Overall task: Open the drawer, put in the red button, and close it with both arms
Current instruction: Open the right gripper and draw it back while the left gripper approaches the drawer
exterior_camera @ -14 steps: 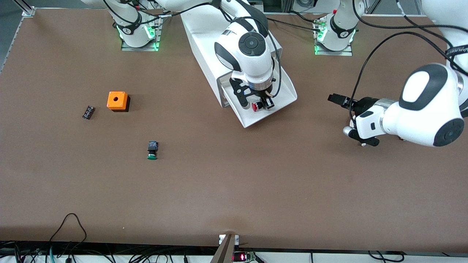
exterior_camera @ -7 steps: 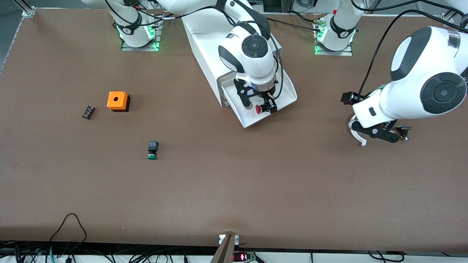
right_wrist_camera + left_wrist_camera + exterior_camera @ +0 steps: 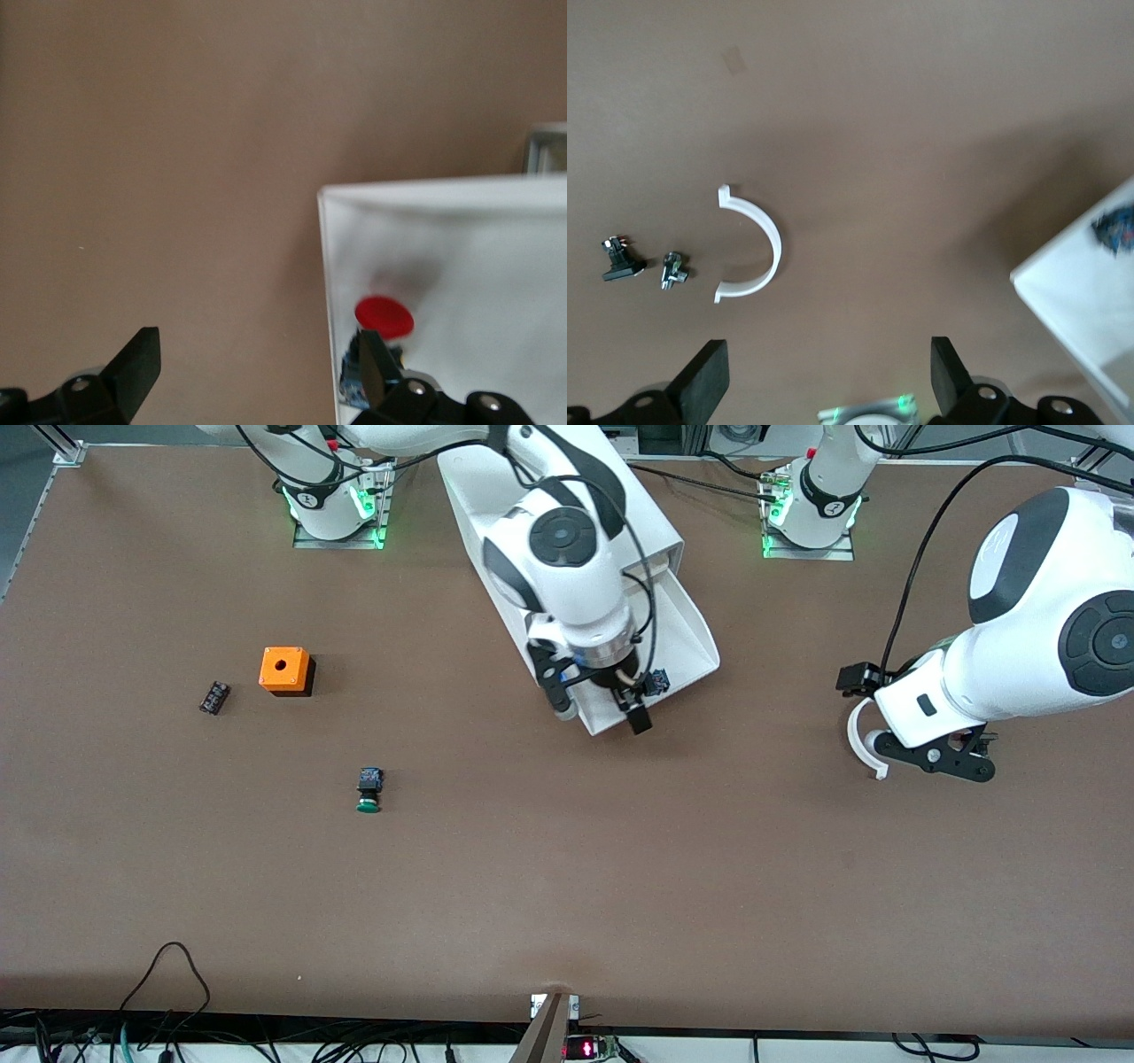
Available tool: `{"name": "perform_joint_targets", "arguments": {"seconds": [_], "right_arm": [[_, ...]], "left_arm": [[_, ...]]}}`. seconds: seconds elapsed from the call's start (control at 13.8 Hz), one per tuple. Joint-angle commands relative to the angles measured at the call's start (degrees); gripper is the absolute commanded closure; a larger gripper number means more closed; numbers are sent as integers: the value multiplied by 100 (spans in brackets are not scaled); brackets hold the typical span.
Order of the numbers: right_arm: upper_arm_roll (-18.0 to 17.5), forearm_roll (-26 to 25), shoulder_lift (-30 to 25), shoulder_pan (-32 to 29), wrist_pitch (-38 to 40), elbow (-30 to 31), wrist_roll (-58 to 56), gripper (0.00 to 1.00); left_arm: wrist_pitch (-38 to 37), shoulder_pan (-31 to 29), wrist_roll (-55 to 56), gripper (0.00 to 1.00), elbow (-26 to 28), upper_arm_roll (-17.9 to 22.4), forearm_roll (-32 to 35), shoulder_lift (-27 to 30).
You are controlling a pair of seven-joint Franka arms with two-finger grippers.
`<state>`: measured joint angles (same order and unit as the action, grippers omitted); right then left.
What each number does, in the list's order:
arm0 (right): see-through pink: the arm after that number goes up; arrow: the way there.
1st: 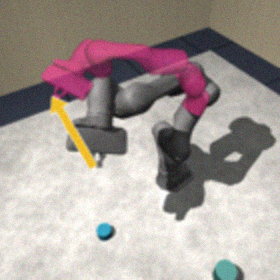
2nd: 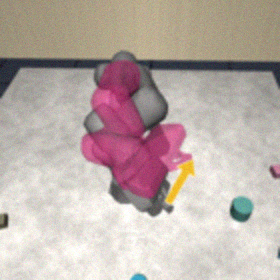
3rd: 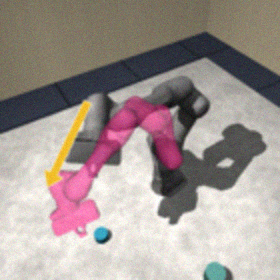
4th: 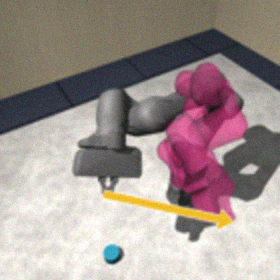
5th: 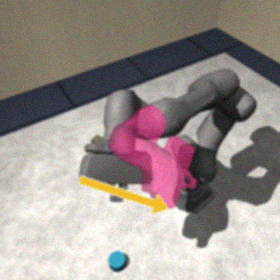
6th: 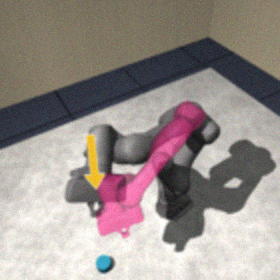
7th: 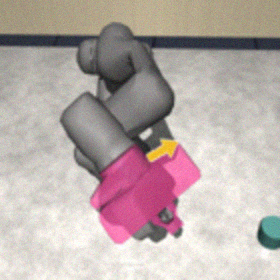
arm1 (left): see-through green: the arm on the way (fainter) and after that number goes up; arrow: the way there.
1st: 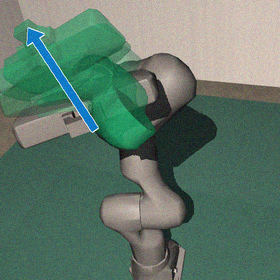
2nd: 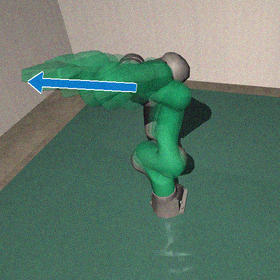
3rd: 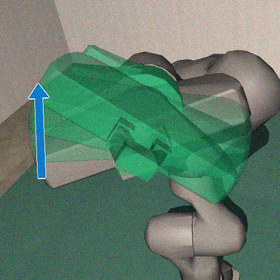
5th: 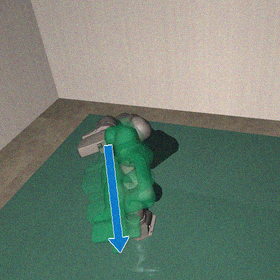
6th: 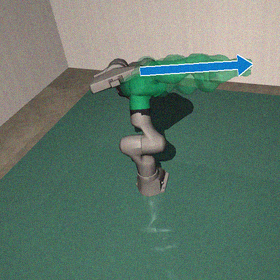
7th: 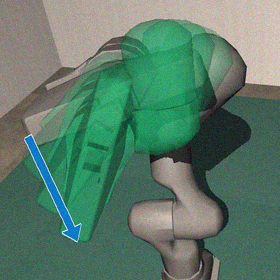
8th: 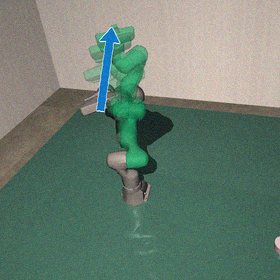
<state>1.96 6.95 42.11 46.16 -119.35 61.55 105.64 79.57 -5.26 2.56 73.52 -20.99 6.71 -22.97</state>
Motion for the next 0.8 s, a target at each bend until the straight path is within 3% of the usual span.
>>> {"name": "perform_joint_targets", "arguments": {"seconds": [0.0, 0.14, 0.22, 0.51, 0.72], "right_arm": [[-73, 105, -316, -493, 621, 41, -1793, 1], [6, 87, -535, -652, 1148, 119, -3088, 1], [206, 70, -641, -714, 1351, 242, -3467, 1], [892, 105, -1291, -758, 1353, 1190, -5383, 1], [1332, 105, -1476, -811, 1449, 1472, -6613, 1]], "left_arm": [[443, -19, 918, 5, 197, -19, -344, -58], [969, 25, 1508, 7, 617, -37, -425, 12], [1338, 60, 1659, 8, 889, -72, -425, 117], [2508, 60, 2441, 9, 1770, -344, -425, 285], [3228, 95, 3126, 9, 2261, -529, -408, 276]]}}
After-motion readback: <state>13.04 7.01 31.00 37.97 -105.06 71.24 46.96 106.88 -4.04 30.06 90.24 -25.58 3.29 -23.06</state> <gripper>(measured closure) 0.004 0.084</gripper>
